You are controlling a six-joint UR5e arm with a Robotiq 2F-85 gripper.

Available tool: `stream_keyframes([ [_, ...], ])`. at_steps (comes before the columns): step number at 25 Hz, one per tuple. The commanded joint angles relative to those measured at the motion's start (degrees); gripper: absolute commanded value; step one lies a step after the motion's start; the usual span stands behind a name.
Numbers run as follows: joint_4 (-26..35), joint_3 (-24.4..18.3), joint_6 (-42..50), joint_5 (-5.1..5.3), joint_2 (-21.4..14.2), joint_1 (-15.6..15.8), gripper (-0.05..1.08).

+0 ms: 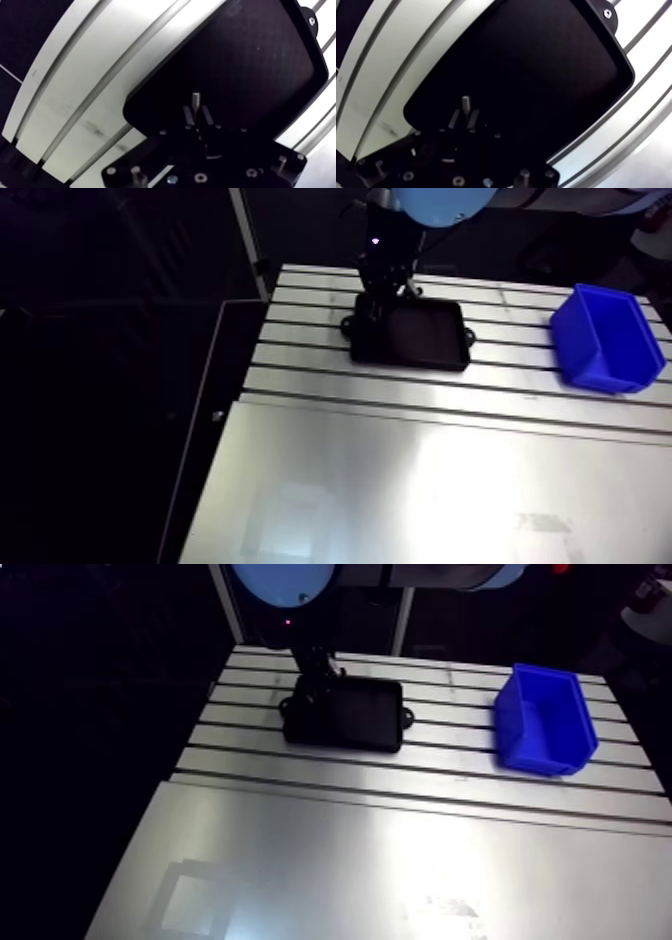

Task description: Pick up the M10 bolt from the tray and put it into the blue bin.

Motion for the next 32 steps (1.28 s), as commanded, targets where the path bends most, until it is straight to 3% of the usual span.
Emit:
stream_keyframes([
  [1,0.3,-0.1,0.0,0.08,-1.6,0.1,0.99],
  [14,4.1,-1.0,-5.1,0.00,-9.5,0.0,1.01],
  [18,5.0,-1.4,-9.0,-2.20,-11.9,-0.4,1.01],
  [20,5.2,-1.4,-12.6,-2.29,-13.1,-0.6,1.01],
  [25,7.3,-1.4,-14.8,-2.29,-15.5,-2.9,1.01],
  [32,11.9,-1.0,-30.2,-2.03,-20.4,-7.6,1.01],
])
